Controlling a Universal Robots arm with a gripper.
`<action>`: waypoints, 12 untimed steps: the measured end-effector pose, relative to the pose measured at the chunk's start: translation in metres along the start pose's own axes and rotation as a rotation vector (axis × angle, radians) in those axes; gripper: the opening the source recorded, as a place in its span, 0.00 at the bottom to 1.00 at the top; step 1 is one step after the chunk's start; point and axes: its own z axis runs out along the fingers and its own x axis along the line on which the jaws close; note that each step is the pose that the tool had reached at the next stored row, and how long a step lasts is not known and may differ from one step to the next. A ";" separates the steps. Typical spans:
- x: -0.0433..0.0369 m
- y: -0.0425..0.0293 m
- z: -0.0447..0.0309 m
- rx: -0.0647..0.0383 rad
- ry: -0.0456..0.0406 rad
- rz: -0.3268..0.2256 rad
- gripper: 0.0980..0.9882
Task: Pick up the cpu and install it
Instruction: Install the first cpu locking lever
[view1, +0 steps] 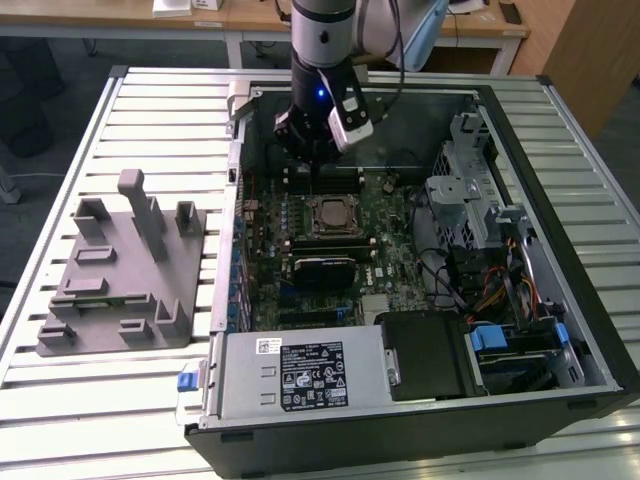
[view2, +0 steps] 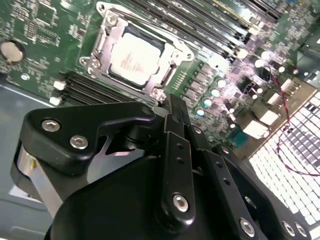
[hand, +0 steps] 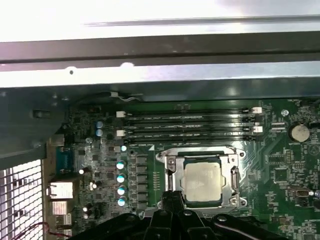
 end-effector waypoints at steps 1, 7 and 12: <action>0.0017 0.0000 0.0000 0.000 -0.0004 -0.001 0.01; 0.0107 0.0016 0.0004 0.000 -0.0018 -0.003 0.01; 0.0156 0.0057 0.0008 0.000 -0.0017 -0.004 0.01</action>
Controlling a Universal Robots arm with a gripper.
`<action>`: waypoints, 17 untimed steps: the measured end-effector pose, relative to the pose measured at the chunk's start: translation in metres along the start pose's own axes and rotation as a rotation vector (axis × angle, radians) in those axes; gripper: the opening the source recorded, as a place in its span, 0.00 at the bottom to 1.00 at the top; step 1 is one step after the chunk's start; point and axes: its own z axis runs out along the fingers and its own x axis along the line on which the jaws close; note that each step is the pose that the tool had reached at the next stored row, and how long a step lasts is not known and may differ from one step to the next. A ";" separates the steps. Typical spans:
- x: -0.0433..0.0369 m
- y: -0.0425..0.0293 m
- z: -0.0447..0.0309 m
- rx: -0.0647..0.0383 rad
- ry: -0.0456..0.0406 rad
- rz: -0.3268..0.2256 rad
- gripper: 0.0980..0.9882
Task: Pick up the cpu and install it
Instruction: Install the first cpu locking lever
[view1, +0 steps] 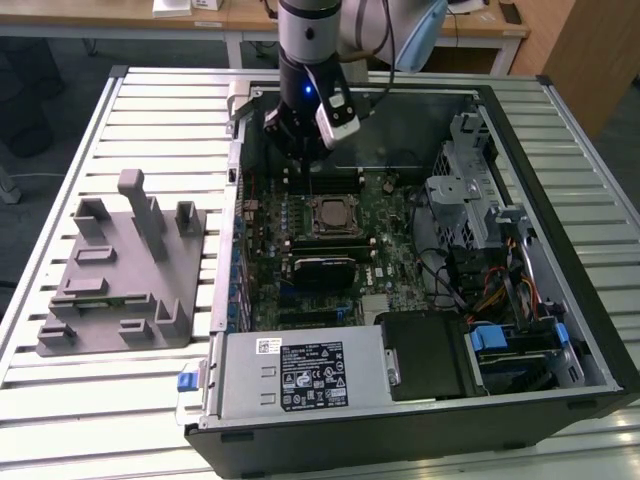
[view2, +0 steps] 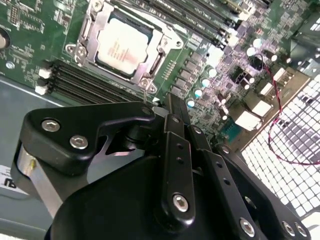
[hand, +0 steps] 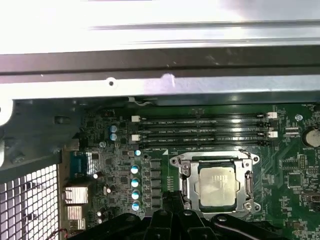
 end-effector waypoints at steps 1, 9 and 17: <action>0.0007 0.0013 0.0001 0.000 0.0000 0.000 0.01; 0.0036 0.0122 0.0016 -0.002 0.0001 -0.002 0.01; 0.0054 0.0234 0.0034 -0.001 0.0007 -0.021 0.01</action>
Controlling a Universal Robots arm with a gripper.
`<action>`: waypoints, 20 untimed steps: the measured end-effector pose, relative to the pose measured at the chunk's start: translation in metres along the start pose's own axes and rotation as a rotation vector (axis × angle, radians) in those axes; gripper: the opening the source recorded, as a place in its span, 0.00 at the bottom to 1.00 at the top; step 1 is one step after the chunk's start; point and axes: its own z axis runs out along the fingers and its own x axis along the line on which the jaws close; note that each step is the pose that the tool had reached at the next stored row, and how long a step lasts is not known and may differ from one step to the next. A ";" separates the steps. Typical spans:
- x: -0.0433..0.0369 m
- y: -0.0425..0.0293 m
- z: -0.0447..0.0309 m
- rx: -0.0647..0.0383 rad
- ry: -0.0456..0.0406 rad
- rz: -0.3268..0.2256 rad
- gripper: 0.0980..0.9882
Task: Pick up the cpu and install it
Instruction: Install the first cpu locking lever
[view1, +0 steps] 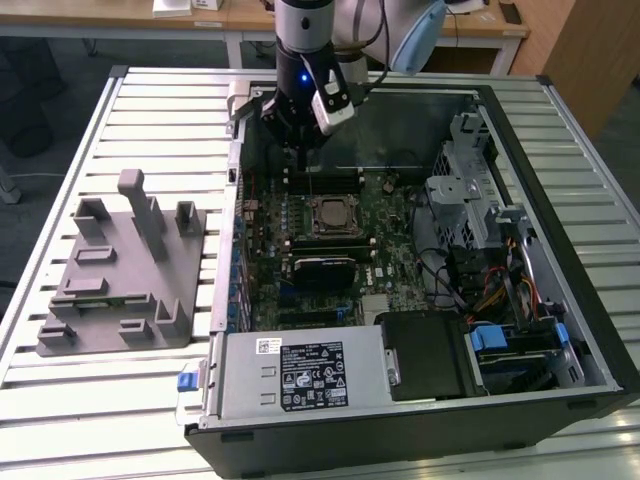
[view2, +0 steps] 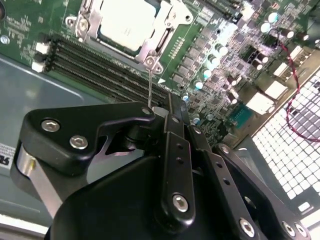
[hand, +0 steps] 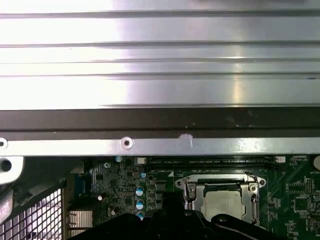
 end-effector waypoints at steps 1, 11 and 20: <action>0.0000 0.0004 0.0000 0.000 0.0002 -0.004 0.01; -0.0141 0.0007 -0.0001 0.000 0.0004 -0.011 0.01; -0.0356 0.0011 0.0000 0.000 0.0005 -0.014 0.01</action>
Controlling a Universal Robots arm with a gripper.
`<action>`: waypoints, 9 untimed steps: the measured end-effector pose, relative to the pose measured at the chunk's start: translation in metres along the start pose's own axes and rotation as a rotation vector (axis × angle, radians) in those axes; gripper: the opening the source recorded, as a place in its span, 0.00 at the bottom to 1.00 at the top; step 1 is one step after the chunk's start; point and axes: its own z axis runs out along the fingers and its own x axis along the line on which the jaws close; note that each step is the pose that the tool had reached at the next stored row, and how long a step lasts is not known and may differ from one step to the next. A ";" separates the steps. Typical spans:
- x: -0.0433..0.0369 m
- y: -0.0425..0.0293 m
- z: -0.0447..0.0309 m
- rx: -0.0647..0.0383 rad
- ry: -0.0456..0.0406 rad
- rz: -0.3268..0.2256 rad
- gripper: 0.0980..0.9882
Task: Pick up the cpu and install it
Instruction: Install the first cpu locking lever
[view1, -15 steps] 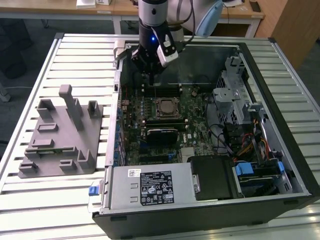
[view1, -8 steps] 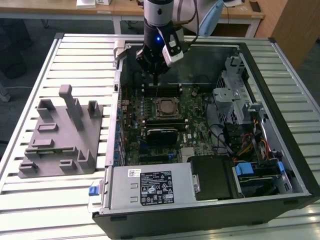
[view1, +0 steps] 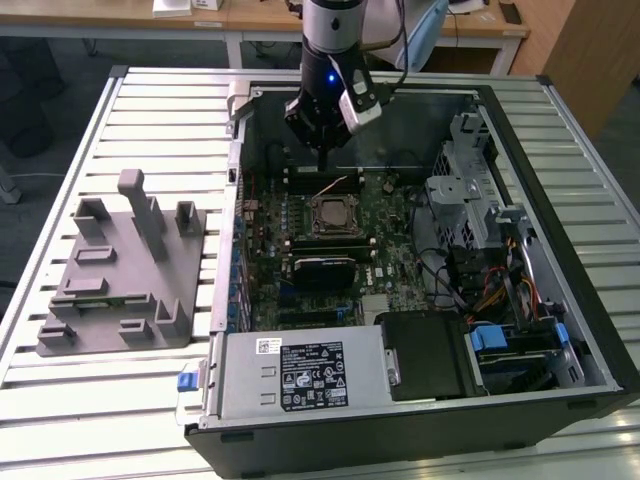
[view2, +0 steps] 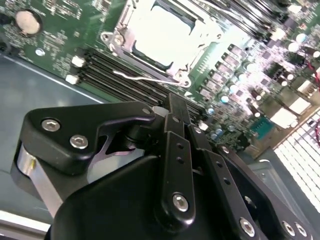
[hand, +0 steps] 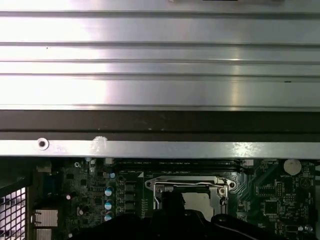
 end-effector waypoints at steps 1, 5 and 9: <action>-0.0009 0.0000 0.0000 0.000 0.0001 0.000 0.01; -0.0016 -0.0009 0.0006 -0.022 0.0001 0.000 0.01; -0.0020 -0.0040 0.0020 -0.044 0.0002 -0.001 0.01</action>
